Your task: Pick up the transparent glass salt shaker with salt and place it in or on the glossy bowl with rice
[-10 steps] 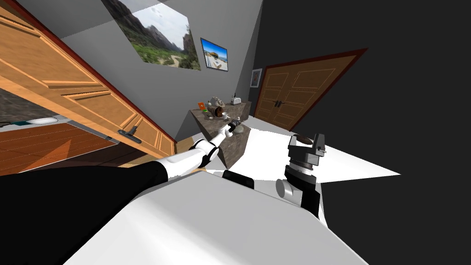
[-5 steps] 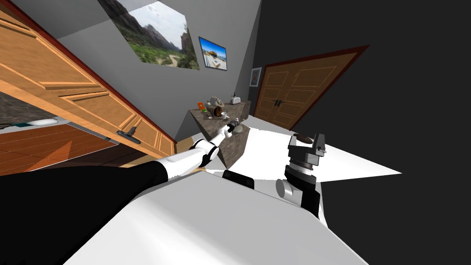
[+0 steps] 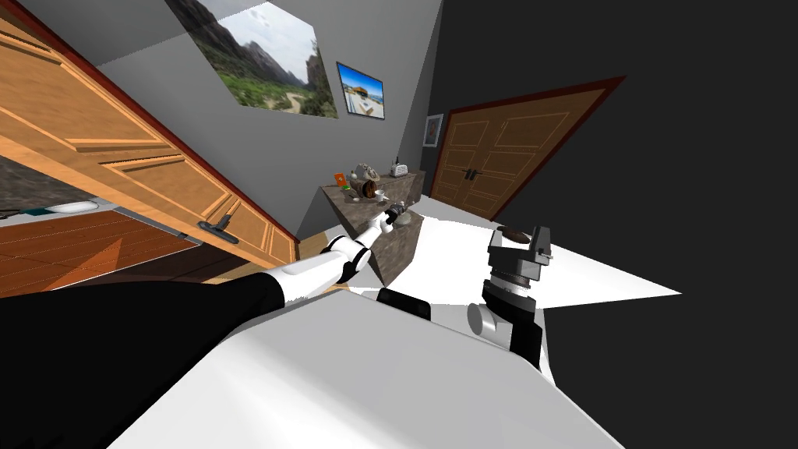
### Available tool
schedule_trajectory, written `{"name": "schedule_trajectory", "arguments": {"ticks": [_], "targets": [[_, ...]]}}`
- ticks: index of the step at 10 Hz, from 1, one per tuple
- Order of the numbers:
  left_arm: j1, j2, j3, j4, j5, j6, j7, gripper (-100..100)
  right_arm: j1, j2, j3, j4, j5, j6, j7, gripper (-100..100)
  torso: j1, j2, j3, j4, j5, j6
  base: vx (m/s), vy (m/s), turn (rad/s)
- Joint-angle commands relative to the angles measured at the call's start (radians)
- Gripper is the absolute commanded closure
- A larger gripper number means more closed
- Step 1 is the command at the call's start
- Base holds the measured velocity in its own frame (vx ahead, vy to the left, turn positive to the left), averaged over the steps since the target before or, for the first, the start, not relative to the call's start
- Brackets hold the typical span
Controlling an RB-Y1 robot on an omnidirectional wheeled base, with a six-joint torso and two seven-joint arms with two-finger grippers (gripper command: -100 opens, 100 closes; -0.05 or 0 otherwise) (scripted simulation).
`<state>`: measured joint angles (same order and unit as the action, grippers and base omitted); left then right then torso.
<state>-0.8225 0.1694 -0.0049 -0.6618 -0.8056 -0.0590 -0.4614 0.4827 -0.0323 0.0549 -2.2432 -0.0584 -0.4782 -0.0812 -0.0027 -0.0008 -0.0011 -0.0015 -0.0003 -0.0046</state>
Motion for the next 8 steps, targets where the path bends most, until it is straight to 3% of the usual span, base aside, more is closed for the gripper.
{"name": "schedule_trajectory", "arguments": {"ticks": [1,3,7,8], "targets": [[-0.035,-0.003,-0.007,0.018,0.002,0.027,0.009,-100,0.000,0.000,0.000,0.000,0.000,0.000,0.000,0,0.000,0.000,0.000,0.000,0.000,0.000,-0.020,0.039,-0.065],[-0.089,-0.006,-0.017,0.045,0.006,0.068,0.022,-100,0.000,0.000,0.000,0.000,0.000,0.000,0.000,0,0.004,0.002,0.001,0.001,0.001,0.000,-0.053,0.088,-0.099],[-0.106,-0.008,-0.020,0.054,0.007,0.081,0.026,-100,0.000,0.000,0.000,0.000,0.000,0.000,0.000,0,0.003,0.002,0.001,0.000,0.001,0.000,-0.027,0.045,-0.022],[-0.142,-0.010,-0.027,0.072,0.009,0.108,0.035,-100,0.000,0.000,0.000,0.000,0.000,0.000,0.000,0,0.001,0.001,0.000,0.000,0.000,0.000,-0.017,0.034,-0.068]]}}
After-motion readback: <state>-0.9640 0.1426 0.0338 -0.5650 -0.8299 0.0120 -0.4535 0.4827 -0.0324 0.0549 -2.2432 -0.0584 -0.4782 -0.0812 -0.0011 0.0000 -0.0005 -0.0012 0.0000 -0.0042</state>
